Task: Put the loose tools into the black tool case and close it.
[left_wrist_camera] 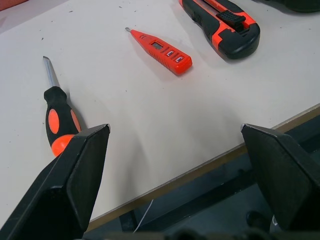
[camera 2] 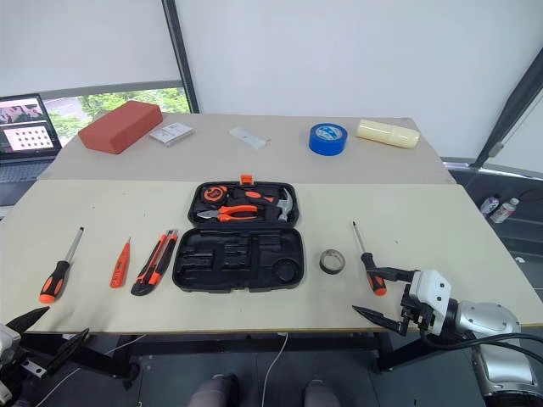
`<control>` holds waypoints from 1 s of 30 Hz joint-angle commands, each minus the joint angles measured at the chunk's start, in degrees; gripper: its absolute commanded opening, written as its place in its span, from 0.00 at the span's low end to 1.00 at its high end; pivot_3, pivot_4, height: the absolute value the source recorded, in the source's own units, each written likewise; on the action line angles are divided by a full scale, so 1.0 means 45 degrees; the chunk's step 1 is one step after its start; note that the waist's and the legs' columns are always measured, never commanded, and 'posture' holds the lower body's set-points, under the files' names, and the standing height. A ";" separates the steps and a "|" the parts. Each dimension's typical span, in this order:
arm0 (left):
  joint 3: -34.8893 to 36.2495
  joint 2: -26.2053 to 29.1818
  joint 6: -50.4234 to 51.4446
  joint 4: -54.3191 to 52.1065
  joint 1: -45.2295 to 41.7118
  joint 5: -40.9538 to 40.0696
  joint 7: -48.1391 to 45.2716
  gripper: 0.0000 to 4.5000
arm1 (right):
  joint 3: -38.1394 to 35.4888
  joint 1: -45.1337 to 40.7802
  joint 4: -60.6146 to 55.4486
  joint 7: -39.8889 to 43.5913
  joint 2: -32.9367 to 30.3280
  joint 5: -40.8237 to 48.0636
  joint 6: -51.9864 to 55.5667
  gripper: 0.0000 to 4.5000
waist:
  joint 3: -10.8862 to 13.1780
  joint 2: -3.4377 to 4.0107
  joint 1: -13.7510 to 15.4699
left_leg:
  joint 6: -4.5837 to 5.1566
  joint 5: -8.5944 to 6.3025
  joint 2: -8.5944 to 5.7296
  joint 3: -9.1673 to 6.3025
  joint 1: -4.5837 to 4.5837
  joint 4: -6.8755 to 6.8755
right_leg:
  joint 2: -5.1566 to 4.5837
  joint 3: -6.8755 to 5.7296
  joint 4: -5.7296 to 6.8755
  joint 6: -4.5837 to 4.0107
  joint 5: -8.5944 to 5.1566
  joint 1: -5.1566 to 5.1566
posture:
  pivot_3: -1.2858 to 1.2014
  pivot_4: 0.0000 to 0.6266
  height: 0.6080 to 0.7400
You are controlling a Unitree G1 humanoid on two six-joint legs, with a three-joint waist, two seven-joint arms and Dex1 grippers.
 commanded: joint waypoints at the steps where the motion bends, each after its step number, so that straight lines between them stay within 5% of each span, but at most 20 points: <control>1: 0.0726 -0.0535 0.0877 -0.0870 0.0179 -0.1704 0.0643 1.00 | 0.0054 -0.0625 -0.0170 0.0362 0.0381 0.0591 -0.0286 0.99 | 0.0000 -0.0002 -0.0001 | 0.0000 0.0000 0.0000 0.0000 0.0000 0.0000 | 0.0000 0.0000 0.0000 0.0000 0.0000 0.0000 | 0.52 0.24 1.00; 4: 0.2119 -0.2136 0.2778 -0.1494 0.0129 -0.4802 0.2822 1.00 | 0.0275 -0.1575 -0.1405 0.0613 0.1319 0.2667 0.1350 0.99 | 0.0002 -0.0027 -0.0256 | 0.0002 0.0000 0.0038 0.0031 0.0000 0.0008 | 0.0002 0.0002 0.0008 0.0000 0.0007 0.0037 | 0.52 0.24 1.00; 8: 0.2506 -0.3266 0.3805 -0.1442 0.0912 -0.5236 0.4196 1.00 | 0.0516 -0.2213 -0.2321 0.0287 0.2113 0.3070 0.1686 0.99 | 0.0002 -0.0029 -0.0301 | 0.0005 0.0001 0.0037 0.0009 0.0004 0.0006 | 0.0017 -0.0015 0.0040 -0.0003 0.0010 0.0029 | 0.52 0.24 1.00; 14: 0.2959 -0.2797 0.5733 -0.1369 0.1141 -0.6097 0.5546 1.00 | 0.0535 -0.2333 -0.2975 0.0148 0.2804 0.3238 0.1626 0.99 | -0.0014 -0.0071 -0.0013 | -0.0004 -0.0005 0.0036 -0.0006 0.0005 0.0020 | 0.0015 -0.0041 0.0021 -0.0008 0.0005 -0.0010 | 0.52 0.24 1.00; 23: 0.3231 0.1782 1.0390 -0.0554 -0.1592 -0.7713 0.7766 1.00 | 0.0623 -0.2582 -0.2656 0.0327 0.2909 0.3022 0.1557 0.99 | -0.0029 -0.0074 0.0107 | -0.0020 -0.0014 0.0041 0.0007 0.0002 0.0013 | -0.0017 -0.0081 0.0025 -0.0040 0.0025 -0.0021 | 0.52 0.24 1.00; 30: 0.0617 0.4434 1.2462 0.2812 -0.5735 -0.6351 0.7697 1.00 | 0.1059 -0.2905 -0.2725 0.0351 0.2905 0.2780 0.1704 0.99 | -0.0033 -0.0069 0.0018 | -0.0019 -0.0011 0.0052 0.0024 0.0003 -0.0025 | 0.0009 -0.0077 0.0045 -0.0091 0.0063 -0.0067 | 0.52 0.24 1.00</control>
